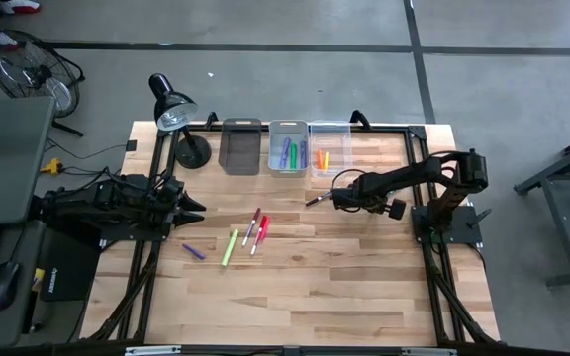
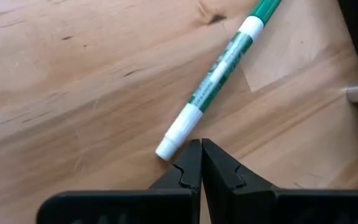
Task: Pick & Place Markers
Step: Put the green marker into the black bin
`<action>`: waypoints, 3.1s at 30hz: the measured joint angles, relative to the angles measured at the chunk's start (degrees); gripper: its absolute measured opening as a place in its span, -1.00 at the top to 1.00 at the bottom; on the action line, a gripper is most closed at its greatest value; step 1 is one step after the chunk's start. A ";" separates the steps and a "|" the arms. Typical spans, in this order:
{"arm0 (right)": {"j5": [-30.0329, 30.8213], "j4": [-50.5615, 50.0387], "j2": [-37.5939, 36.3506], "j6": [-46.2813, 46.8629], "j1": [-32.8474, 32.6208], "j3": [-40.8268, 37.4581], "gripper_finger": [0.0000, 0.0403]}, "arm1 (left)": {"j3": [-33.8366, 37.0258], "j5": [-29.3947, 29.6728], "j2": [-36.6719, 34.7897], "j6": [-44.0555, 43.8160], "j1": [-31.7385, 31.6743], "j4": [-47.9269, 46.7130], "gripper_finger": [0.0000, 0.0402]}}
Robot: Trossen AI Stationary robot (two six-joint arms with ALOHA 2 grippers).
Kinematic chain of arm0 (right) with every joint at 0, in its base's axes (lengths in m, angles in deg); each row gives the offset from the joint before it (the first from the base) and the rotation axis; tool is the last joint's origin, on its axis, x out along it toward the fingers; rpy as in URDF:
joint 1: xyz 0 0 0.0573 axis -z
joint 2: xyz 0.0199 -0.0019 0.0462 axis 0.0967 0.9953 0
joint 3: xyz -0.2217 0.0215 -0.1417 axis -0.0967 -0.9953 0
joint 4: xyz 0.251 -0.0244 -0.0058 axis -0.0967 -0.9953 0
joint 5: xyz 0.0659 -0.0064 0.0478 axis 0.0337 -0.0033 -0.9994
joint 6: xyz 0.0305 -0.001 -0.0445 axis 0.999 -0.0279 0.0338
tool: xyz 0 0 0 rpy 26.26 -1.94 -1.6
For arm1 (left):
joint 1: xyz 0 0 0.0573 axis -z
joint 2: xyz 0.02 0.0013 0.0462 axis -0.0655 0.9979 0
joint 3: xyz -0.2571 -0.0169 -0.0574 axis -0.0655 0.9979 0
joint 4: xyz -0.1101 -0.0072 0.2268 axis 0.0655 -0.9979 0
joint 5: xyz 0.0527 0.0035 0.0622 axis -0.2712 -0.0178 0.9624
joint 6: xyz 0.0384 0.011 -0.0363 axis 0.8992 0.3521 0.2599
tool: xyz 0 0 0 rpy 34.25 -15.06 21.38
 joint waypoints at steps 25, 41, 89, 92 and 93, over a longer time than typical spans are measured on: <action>-3.78 -14.26 -18.28 -58.09 8.38 14.96 1.00 | 0.00 1.23 0.00 -0.02 0.00 0.03 0.09; -9.73 -5.95 -13.58 -101.07 30.91 16.83 1.00 | 0.00 10.26 -0.01 -4.50 -0.01 0.03 0.09; -9.45 7.41 15.08 -148.94 46.10 24.11 -0.24 | 0.00 11.87 0.00 -12.02 0.01 -0.26 0.09; -12.12 3.07 18.12 -147.80 47.24 28.60 -0.24 | 0.00 11.87 -0.01 -12.22 0.01 -0.26 0.09; -13.46 2.20 18.61 -147.34 47.63 29.87 -0.24 | 0.00 11.88 0.00 -12.22 0.00 -0.26 0.09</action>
